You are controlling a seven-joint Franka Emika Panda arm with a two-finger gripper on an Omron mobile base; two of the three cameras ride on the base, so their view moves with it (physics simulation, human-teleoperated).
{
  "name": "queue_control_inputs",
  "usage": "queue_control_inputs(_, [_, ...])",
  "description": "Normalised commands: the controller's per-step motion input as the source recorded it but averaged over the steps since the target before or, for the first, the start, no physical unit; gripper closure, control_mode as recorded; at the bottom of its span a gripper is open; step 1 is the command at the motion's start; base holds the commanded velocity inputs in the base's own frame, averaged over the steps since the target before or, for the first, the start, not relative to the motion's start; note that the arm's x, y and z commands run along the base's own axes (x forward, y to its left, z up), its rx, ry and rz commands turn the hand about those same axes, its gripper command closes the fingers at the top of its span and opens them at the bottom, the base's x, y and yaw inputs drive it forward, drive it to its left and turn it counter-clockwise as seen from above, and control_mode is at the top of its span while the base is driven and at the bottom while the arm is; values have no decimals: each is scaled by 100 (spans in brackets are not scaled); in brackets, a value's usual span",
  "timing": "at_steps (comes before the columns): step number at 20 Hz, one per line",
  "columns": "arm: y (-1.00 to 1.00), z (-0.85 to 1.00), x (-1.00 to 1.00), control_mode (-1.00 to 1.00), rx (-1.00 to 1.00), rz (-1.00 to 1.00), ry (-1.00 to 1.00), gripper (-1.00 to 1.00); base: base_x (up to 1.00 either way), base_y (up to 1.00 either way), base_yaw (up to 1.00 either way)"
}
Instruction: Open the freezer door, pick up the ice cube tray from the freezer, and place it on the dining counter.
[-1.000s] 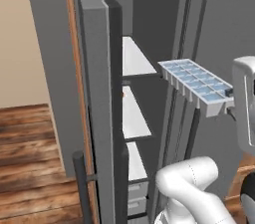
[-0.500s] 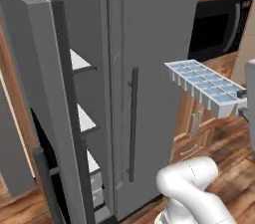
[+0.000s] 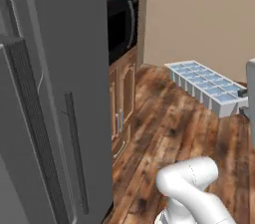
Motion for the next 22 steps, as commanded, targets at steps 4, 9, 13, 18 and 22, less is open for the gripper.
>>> queue_control_inputs(4, [0, 0, 0, 100, 0, 0, 0, 100, 0, 2, -92])
queue_control_inputs(9, [0, 0, 0, 100, 0, 0, 0, 100, 0, 14, -95])
queue_control_inputs(13, [0, 0, 0, 100, 0, 0, 0, 100, 3, 26, -91])
queue_control_inputs(18, [0, 0, 0, 100, 0, 0, 0, 100, 52, 65, -73])
queue_control_inputs(22, [0, 0, 0, 100, 0, 0, 0, 100, 82, 88, -62])
